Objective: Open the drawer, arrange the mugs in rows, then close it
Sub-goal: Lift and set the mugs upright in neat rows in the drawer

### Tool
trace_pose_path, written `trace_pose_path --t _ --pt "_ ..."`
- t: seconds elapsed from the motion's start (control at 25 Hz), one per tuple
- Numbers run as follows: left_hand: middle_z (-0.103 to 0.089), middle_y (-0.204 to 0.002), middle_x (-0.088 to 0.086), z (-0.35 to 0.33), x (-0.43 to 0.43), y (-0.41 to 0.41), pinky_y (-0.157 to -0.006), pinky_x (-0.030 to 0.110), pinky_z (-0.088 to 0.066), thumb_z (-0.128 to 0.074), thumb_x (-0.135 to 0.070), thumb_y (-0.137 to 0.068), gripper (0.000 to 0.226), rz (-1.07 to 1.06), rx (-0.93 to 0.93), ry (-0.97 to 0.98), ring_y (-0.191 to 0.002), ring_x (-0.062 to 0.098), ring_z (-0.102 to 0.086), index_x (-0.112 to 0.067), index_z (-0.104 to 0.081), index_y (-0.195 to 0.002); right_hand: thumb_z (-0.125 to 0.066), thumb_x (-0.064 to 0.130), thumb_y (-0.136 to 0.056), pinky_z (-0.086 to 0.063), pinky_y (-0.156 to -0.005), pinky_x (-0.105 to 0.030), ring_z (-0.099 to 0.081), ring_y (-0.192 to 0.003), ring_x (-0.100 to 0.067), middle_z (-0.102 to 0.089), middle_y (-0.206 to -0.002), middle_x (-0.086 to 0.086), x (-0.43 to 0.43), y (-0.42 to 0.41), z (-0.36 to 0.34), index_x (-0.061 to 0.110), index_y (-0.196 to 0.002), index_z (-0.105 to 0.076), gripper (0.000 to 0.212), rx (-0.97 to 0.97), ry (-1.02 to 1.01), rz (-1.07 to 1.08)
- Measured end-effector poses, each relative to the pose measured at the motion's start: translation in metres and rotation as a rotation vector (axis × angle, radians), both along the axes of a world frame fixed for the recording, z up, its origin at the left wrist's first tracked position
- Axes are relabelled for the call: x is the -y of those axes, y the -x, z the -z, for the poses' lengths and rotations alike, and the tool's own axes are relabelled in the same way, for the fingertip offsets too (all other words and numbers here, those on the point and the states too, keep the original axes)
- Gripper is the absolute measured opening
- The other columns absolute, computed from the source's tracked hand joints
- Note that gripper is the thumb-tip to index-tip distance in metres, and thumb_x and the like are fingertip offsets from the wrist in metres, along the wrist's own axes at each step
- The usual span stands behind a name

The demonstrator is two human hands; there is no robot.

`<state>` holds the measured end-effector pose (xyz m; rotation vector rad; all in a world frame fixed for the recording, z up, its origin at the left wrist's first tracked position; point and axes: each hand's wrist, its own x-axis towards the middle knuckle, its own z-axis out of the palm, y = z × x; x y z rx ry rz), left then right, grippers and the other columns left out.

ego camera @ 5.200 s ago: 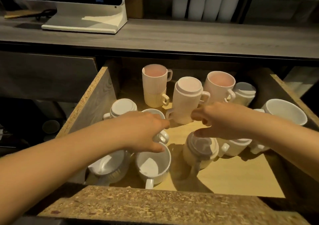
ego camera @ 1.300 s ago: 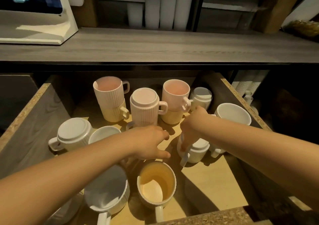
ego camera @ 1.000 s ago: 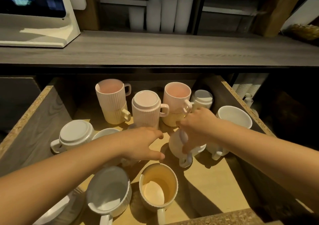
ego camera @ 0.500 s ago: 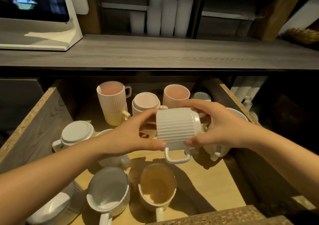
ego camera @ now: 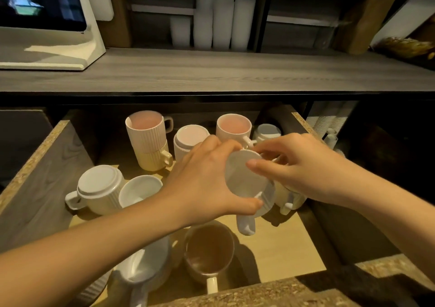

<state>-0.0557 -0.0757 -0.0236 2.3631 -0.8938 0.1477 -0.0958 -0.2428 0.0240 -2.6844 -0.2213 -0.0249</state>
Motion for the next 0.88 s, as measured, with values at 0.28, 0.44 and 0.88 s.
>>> trace_pose_path --t 0.28,0.44,0.88 --pt "-0.037 -0.131 -0.013 -0.005 0.013 0.002 -0.095 0.032 -0.046 -0.061 -0.066 -0.070 0.079 0.165 -0.187 -0.214 -0.114 0.004 -0.038 -0.038 -0.028 -0.137 -0.051 0.019 -0.094 -0.047 -0.067 -0.020 -0.062 -0.082 -0.013 -0.064 -0.097 0.003 0.010 -0.005 0.017 0.021 -0.114 -0.065 0.024 0.000 0.270 0.076" --pt "-0.032 -0.149 -0.009 0.014 0.000 0.001 -0.103 0.031 -0.040 -0.058 -0.057 -0.080 0.077 0.225 -0.271 -0.535 -0.130 0.012 -0.037 -0.034 -0.021 -0.144 -0.051 0.016 -0.094 -0.041 -0.075 -0.016 -0.059 -0.104 -0.012 -0.062 -0.122 0.002 0.021 -0.001 0.036 0.020 -0.122 -0.060 0.029 -0.146 0.321 0.076" --pt "-0.048 -0.133 -0.004 0.047 -0.008 0.009 -0.092 0.030 -0.047 -0.062 -0.057 -0.077 0.071 0.274 -0.338 -0.697 -0.115 0.016 -0.047 -0.033 -0.033 -0.137 -0.047 0.010 -0.094 -0.053 -0.084 -0.029 -0.059 -0.106 -0.022 -0.060 -0.123 -0.007 0.021 -0.008 0.082 0.012 -0.121 -0.056 0.029 -0.447 0.323 -0.120"
